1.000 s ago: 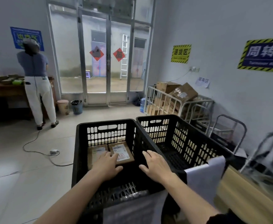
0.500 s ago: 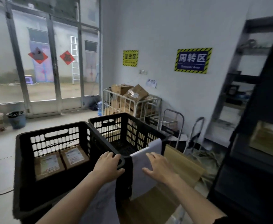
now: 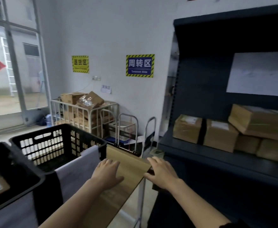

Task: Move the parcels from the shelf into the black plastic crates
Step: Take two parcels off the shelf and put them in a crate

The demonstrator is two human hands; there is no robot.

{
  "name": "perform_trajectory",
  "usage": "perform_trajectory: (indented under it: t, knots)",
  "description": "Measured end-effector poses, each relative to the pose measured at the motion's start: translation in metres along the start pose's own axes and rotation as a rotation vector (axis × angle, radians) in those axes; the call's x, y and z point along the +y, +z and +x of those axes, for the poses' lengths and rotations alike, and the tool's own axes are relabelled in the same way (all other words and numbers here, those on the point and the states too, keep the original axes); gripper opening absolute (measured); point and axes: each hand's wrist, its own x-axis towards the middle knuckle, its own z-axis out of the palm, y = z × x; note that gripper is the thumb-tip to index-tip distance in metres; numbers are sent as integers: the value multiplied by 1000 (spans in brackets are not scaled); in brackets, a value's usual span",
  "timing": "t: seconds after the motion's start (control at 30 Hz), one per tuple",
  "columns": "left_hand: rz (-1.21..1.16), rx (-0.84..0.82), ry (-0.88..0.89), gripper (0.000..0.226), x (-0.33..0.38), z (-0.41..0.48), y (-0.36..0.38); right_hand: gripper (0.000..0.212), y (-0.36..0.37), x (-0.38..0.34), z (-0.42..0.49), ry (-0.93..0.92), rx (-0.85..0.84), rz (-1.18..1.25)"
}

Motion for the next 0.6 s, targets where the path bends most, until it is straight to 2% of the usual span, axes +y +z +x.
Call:
perform_trajectory:
  t: [0.33,0.6]
  knots:
    - [-29,13,100,63,153,46,12,68,-48,151,-66,166,-5,1]
    - [-59,-16,186,59,235,81,16,63,-76,228,-97,265,28,18]
